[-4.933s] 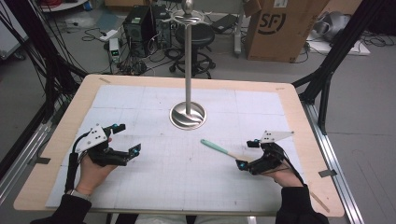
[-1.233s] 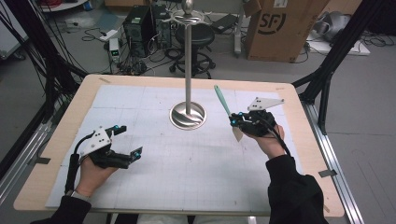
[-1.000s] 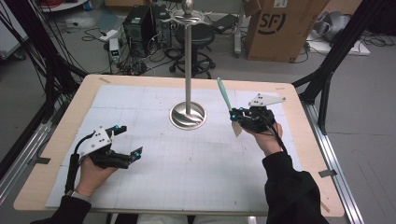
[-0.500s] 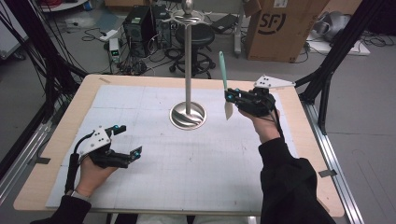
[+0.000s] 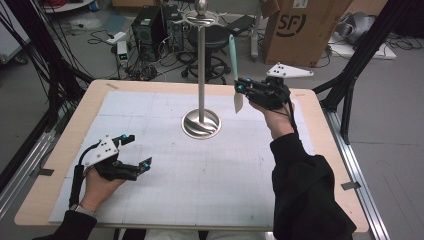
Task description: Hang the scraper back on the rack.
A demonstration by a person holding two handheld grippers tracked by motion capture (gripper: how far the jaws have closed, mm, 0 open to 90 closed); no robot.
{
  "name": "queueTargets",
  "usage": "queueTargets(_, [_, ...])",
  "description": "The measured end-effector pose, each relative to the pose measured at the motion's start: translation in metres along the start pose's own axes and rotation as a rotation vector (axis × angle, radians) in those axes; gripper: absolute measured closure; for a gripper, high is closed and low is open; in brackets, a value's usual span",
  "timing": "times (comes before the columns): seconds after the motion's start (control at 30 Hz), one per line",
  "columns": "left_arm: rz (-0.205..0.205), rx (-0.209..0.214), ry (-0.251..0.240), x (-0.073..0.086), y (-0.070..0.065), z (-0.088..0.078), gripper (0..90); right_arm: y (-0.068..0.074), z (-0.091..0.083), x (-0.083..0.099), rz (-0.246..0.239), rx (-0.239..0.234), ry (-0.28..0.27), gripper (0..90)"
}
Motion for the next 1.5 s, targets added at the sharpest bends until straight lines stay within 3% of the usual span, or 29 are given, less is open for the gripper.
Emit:
queueTargets(0.3, [-0.001,-0.016,0.005,0.001,0.002,-0.002,2.4,-0.002,0.004,-0.013,-0.033,0.017,-0.013,80.2])
queueTargets(0.6, [0.003,-0.019,-0.004,0.0,0.001,-0.004,2.4,0.0,0.008,-0.017,-0.036,0.005,-0.018,80.1])
queueTargets(1.5, [0.003,-0.028,-0.004,0.0,0.003,-0.005,2.4,-0.002,0.026,-0.015,-0.042,0.02,0.008,80.1])
Point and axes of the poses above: each handheld gripper's, and its own axes: z roughly forward along the jaws, x roughly out of its underside, y roughly to its left, the point moved 6 cm from there along z, roughly forward along the jaws, and after that the axes turned 4 degrees about -z, right-handed, at the moved point
